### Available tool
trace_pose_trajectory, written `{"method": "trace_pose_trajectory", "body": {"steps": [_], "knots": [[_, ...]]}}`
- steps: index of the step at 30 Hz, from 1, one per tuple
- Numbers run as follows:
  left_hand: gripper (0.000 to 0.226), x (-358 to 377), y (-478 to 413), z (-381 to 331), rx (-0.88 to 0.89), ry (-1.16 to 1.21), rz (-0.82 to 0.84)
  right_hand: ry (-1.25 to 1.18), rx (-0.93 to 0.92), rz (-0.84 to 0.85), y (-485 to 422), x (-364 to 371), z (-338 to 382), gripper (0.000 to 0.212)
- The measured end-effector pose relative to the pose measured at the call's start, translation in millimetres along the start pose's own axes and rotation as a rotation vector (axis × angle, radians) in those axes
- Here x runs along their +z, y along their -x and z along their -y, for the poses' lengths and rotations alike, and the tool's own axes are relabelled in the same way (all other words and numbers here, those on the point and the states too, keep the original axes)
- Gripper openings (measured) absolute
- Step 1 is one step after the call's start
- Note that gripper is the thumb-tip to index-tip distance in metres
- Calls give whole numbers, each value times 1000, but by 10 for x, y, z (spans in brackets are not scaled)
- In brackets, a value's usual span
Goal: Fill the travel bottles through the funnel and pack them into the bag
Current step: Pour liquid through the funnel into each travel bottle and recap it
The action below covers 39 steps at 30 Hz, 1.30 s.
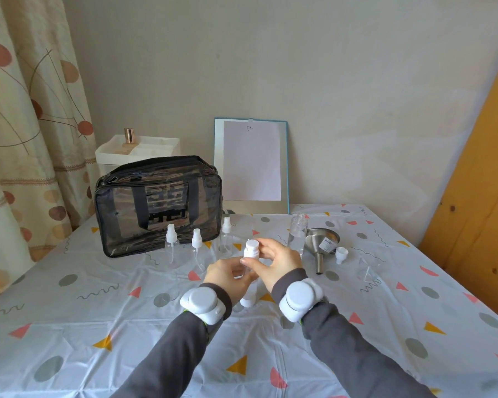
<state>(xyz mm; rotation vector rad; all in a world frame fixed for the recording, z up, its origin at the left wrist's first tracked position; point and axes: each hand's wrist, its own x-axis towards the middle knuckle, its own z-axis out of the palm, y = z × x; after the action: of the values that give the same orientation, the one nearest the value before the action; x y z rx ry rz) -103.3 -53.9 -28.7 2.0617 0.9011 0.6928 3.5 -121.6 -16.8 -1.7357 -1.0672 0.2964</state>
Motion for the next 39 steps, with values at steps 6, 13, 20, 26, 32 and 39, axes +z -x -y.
{"method": "trace_pose_trajectory", "body": {"steps": [6,13,20,26,32,39], "knots": [[24,0,22,-2,5,17,7,-233,28,-117,-18,-384,-133,24],[28,9,43,-18,-9,-7,-16,154,214,-607,19,-1163,-803,36],[28,64,33,-40,-21,11,-16,252,390,-536,-64,-1304,-1144,71],[26,94,29,-24,-23,20,-11,226,497,-424,-188,-1429,-1279,73],[26,96,27,-43,-33,13,-14,297,490,-383,-205,-1403,-1367,59],[25,103,35,-48,-22,26,-16,187,333,-496,-125,-1360,-1113,34]]}}
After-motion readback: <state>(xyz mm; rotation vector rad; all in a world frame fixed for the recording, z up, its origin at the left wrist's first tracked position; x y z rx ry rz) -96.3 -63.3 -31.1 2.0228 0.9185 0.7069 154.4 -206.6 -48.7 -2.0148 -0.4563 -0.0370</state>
